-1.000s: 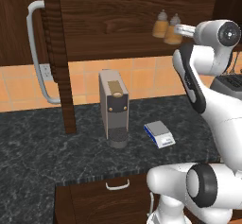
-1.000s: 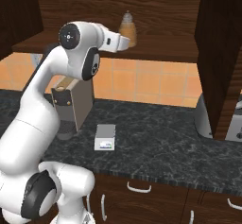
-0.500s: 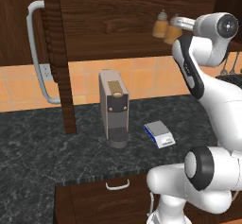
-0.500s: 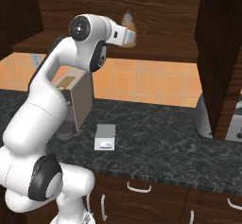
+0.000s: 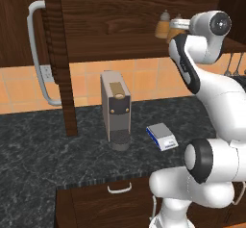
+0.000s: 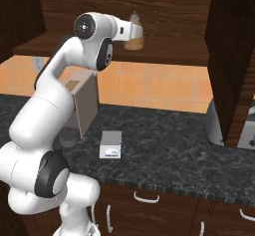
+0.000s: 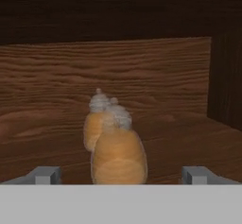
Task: Pick the honey bottle and place it on the digital scale for weighing, and close the cabinet.
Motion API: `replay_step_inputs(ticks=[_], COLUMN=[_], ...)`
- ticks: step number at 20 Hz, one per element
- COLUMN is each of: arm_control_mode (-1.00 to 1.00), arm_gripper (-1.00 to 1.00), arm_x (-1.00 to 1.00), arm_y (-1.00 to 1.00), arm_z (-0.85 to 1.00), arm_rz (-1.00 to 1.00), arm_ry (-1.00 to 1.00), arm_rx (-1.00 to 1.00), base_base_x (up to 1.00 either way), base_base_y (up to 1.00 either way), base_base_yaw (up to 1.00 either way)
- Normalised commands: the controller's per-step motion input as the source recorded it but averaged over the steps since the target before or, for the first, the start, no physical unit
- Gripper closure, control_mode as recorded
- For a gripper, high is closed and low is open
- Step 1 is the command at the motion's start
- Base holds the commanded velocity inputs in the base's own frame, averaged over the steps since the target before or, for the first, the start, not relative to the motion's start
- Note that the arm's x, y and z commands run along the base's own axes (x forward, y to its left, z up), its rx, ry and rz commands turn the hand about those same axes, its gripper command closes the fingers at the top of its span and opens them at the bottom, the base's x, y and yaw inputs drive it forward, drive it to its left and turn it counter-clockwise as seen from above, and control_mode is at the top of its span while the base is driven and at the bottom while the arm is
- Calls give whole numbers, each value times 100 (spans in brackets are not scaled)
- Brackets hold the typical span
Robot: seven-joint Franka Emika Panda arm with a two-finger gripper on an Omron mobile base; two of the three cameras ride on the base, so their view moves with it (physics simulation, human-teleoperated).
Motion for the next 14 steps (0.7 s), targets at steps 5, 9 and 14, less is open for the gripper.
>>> replay_step_inputs(ticks=[5,9,14], arm_control_mode=[-100,-100,-100], arm_gripper=[-100,-100,-100], arm_x=[54,50,39], arm_y=[3,0,-7], arm_z=[0,-1,-17], arm_rz=[0,0,0], arm_ry=[1,0,-2], arm_rx=[-1,0,0], base_base_x=[0,0,0], base_base_y=[0,0,0], base_base_yaw=[0,0,0])
